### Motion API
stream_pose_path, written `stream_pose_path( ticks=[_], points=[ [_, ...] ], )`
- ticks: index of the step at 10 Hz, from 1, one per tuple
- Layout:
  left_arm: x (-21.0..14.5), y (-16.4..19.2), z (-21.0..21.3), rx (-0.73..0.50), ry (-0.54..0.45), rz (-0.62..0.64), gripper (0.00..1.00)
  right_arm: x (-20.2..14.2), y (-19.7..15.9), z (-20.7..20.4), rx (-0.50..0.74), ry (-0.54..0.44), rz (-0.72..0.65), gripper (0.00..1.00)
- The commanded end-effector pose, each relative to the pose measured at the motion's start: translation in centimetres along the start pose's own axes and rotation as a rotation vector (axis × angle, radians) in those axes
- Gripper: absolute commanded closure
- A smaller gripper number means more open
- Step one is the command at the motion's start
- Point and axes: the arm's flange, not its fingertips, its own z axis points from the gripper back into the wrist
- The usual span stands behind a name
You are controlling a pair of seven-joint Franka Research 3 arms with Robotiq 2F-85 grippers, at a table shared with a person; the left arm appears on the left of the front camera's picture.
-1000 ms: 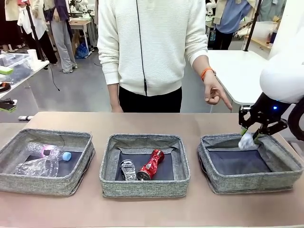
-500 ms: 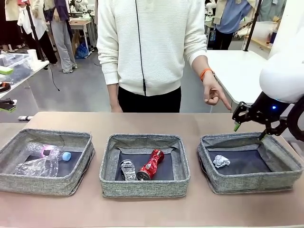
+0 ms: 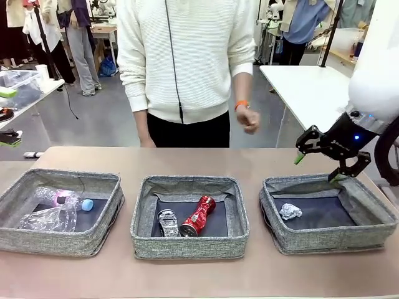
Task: Sort the waste into the appropriate baskets.
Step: Place the picked waste into the Fabric basket indicated by the person.
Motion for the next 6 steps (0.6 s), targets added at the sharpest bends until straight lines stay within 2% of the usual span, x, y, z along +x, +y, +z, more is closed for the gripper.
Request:
stream_pose_path(
  ticks=[1, 2, 4, 5, 6],
  points=[
    [-0.1, -0.5, -0.1, -0.014, 0.001, 0.008, 0.0, -1.0, -1.9, 1.9, 0.427, 0.35, 0.071, 0.0],
    [-0.1, -0.5, -0.1, -0.014, 0.001, 0.008, 0.0, -0.9, -2.2, 3.1, 0.598, 0.43, 0.137, 0.0],
    [-0.1, -0.5, -0.1, -0.014, 0.001, 0.008, 0.0, -0.6, -3.5, 4.8, 0.772, 0.567, 0.195, 0.0],
    [-0.1, -0.5, -0.1, -0.014, 0.001, 0.008, 0.0, -0.4, -4.5, 6.0, 0.825, 0.579, 0.158, 0.0],
    [-0.1, -0.5, -0.1, -0.014, 0.001, 0.008, 0.0, -0.5, -5.4, 7.3, 0.85, 0.526, 0.137, 0.0]
  ],
)
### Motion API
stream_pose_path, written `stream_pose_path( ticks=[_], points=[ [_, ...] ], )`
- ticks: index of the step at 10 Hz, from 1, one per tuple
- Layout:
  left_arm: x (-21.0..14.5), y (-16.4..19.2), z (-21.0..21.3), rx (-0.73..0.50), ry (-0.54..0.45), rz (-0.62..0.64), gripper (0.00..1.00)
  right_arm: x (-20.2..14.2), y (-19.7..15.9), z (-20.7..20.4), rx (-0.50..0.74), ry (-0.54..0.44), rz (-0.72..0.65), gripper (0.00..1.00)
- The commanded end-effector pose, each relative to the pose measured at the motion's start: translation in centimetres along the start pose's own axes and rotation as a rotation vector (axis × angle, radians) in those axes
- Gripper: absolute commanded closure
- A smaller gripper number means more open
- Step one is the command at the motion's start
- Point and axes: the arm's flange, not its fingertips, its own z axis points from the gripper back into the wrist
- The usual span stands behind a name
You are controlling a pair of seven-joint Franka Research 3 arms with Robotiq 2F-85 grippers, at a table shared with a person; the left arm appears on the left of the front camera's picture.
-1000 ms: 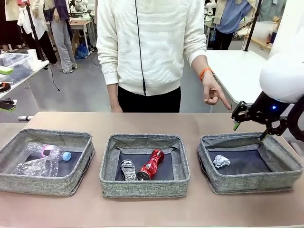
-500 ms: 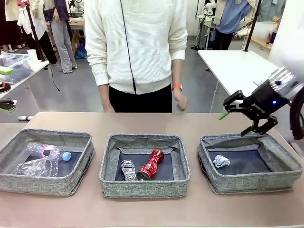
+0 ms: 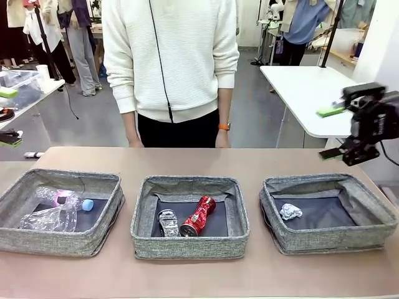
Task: Sort the waste into the appropriate baskets.
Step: Place the picked waste into the Fabric basket indicated by the person.
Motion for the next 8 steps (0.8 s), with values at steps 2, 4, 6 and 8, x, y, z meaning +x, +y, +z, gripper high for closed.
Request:
stream_pose_path(
  ticks=[2, 4, 6, 8],
  points=[
    [-0.1, -0.5, -0.1, -0.014, 0.001, 0.008, 0.0, -0.8, -0.1, 4.6, 0.057, -0.069, -0.045, 0.0],
    [-0.1, -0.5, -0.1, -0.014, 0.001, 0.008, 0.0, -2.2, -0.5, 5.9, -0.019, -0.16, -0.034, 0.0],
    [-0.1, -0.5, -0.1, -0.014, 0.001, 0.008, 0.0, -1.3, -0.6, 5.4, 0.063, -0.063, -0.046, 0.0],
    [-0.1, -0.5, -0.1, -0.014, 0.001, 0.008, 0.0, -1.3, -0.6, 5.4, 0.063, -0.063, -0.046, 0.0]
  ],
)
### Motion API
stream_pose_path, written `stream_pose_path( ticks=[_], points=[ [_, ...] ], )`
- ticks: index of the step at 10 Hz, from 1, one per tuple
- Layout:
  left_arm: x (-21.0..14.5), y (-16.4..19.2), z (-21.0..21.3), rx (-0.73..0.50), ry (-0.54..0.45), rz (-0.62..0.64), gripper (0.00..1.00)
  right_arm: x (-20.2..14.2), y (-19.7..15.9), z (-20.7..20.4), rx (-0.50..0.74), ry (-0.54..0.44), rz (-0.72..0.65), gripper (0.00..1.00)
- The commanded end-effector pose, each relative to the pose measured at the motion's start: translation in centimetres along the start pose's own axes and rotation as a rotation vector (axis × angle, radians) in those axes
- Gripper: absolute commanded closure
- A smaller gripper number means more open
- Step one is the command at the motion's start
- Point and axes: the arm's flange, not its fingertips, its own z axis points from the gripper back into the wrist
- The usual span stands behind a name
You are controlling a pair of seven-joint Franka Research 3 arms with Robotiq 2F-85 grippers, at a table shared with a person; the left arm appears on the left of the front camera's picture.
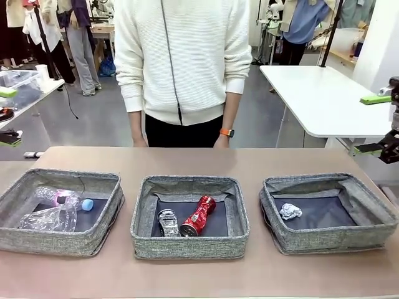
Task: Sort the waste into the appropriate baskets.
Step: Place the picked waste into the Fabric basket indicated by the person.
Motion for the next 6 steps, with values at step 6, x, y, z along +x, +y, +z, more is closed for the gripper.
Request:
stream_pose_path(
  ticks=[6],
  points=[
    [-0.1, -0.52, -0.08, -0.014, 0.001, 0.008, 0.0, 0.17, 0.18, 0.2, 0.027, 0.005, 0.024, 0.0]
  ],
)
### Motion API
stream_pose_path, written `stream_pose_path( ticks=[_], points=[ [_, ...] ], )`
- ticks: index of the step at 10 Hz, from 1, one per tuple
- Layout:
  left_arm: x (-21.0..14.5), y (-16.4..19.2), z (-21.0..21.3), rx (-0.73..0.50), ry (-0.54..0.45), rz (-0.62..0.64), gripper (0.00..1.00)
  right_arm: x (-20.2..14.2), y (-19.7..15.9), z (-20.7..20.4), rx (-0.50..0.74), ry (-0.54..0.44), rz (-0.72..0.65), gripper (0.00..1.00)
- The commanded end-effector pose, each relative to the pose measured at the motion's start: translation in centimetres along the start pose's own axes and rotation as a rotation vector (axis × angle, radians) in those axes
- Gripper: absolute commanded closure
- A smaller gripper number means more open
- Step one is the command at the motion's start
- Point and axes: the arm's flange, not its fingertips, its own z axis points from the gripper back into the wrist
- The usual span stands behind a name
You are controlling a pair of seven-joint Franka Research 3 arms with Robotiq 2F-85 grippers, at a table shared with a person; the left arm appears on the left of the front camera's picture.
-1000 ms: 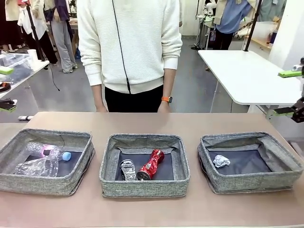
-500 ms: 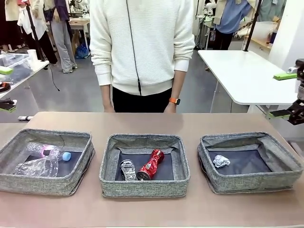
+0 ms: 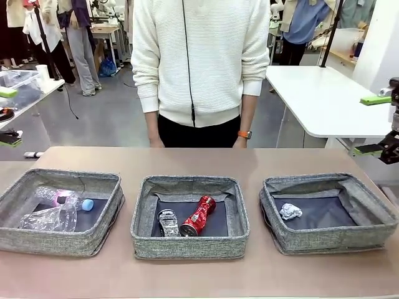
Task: Sort the waste into the appropriate baskets.
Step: Place the picked waste into the Fabric basket indicated by the person.
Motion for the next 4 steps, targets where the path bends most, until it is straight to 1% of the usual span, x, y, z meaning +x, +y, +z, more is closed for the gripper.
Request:
stream_pose_path(
  ticks=[1, 4],
  points=[
    [-0.1, -0.52, -0.08, -0.014, 0.001, 0.008, 0.0, 0.19, 0.3, 0.04, 0.023, 0.005, 0.028, 0.0],
    [-0.1, -0.52, -0.08, -0.014, 0.001, 0.008, 0.0, 0.19, 0.3, 0.04, 0.023, 0.005, 0.028, 0.0]
  ],
)
